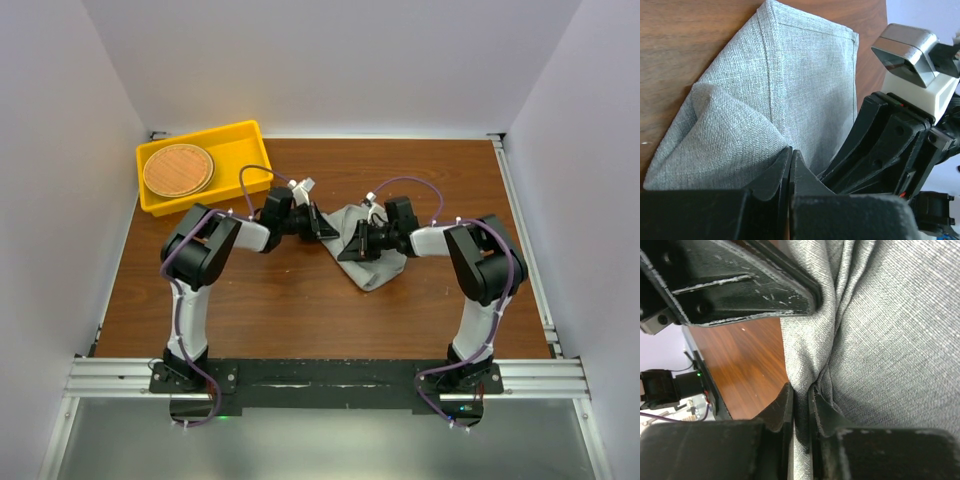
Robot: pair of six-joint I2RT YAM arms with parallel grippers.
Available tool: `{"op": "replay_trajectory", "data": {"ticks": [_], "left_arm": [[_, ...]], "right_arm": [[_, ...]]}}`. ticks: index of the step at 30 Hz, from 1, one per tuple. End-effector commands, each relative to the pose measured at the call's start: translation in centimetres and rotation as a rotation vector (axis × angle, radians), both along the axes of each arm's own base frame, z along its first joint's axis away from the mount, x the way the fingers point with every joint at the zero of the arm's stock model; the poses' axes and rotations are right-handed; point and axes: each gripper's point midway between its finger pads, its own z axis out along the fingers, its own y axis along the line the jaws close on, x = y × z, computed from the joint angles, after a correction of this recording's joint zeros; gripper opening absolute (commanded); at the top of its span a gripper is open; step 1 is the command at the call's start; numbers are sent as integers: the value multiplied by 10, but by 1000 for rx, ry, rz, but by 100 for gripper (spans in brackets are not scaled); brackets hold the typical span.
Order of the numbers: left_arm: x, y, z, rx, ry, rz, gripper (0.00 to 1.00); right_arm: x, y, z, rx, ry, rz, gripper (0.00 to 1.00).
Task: Fold the napkin, place the utensils inside, and roll it up
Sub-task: Roll the napkin with the utensil
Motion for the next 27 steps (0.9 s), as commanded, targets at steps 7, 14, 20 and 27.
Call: {"op": "replay_trajectory", "data": {"ticks": [7,14,20,27], "left_arm": [[-17,11,-34,100,-30,-33,0],[-27,8,-36,100,-18,-64,0],[-29,6,-32,85,-5,-67,0],[-31,5,-30,87,35,-69,0]], "right_arm": [[-28,-35,10,-308,92,-6,45],[-43,-63,36,-418,57,-81,53],[-73,-74,3,-410,118,-152,37],[-88,-98,-20,-531,123,-149,28]]}}
